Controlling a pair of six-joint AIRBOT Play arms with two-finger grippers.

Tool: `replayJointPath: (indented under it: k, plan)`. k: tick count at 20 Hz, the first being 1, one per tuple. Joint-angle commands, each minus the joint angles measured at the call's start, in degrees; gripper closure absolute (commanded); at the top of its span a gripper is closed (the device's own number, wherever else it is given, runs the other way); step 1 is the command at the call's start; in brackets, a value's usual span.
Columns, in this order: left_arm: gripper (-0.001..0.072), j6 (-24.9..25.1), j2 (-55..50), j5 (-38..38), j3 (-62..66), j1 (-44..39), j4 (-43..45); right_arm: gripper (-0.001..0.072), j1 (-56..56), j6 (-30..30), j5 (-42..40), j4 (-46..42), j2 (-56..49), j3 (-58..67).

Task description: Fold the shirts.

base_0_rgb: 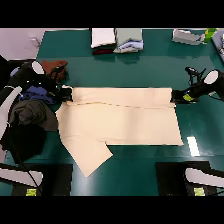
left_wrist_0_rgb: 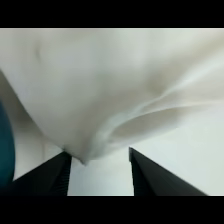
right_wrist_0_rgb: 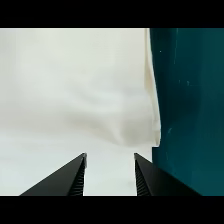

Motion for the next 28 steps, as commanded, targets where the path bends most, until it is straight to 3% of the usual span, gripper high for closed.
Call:
replayJointPath:
  k: [1, 4, 6, 7, 8, 9, 14, 18, 21, 24, 25, 28]
  plan:
    - [0.029, -1.84, 2.95, -3.17, 0.26, 0.04, 0.85, 0.0355, -0.26, -0.33, 6.1, 1.95, 0.63, 3.39]
    - [0.029, -2.54, 12.5, -4.11, -1.62, 0.02, 3.61, 0.0355, -0.26, -0.46, 14.27, -5.6, 6.1, 1.57]
    - [0.0291, -2.64, 19.93, -4.7, -6.47, 0.0, 3.52, 0.0353, -0.72, -0.26, 15.54, -11.54, 12.11, -5.18]
    - [0.0291, -3.72, 23.19, -4.63, -9.38, -0.46, 3.72, 0.0312, -1.9, -0.17, 15.56, -12.39, 15.17, -9.42]
    - [0.0291, -4.2, 26.58, -4.24, -12.81, -1.25, 3.67, 0.0196, -3.45, -0.17, 15.63, -11.8, 17.73, -13.42]
    - [0.0291, -5.18, 29.53, -3.63, -16.17, -2.36, 3.67, 0.0149, -5.38, -0.15, 16.02, -10.49, 20.11, -17.7]
    - [0.0291, -8.04, 33.94, -1.31, -24.48, -6.75, 3.45, 0.0158, -12.46, -0.24, 15.08, -3.61, 24.41, -32.61]
    - [0.029, -8.15, 33.94, -0.02, -24.68, -7.04, 3.13, 0.0173, -9.44, -0.15, 10.97, -1.07, 24.41, -36.83]
    - [0.029, -8.13, 33.94, -0.52, -24.68, -7.04, 3.34, 0.0331, -5.46, 1.53, 8.22, -0.7, 24.44, -36.17]
    - [0.0291, -9.42, 34.18, -3.13, -24.68, -7.04, 8.33, 0.0659, -3.21, 1.7, 7.82, -0.74, 24.44, -33.9]
    - [0.0291, -10.32, 34.69, -4.22, -24.83, -7.04, 10.32, 0.0698, -2.78, 1.7, 8.0, -0.81, 24.44, -33.07]
    - [0.0291, -13.14, 40.46, -5.09, -28.74, -7.04, 11.21, 0.0699, -1.53, 1.7, 9.07, -0.79, 24.44, -31.12]
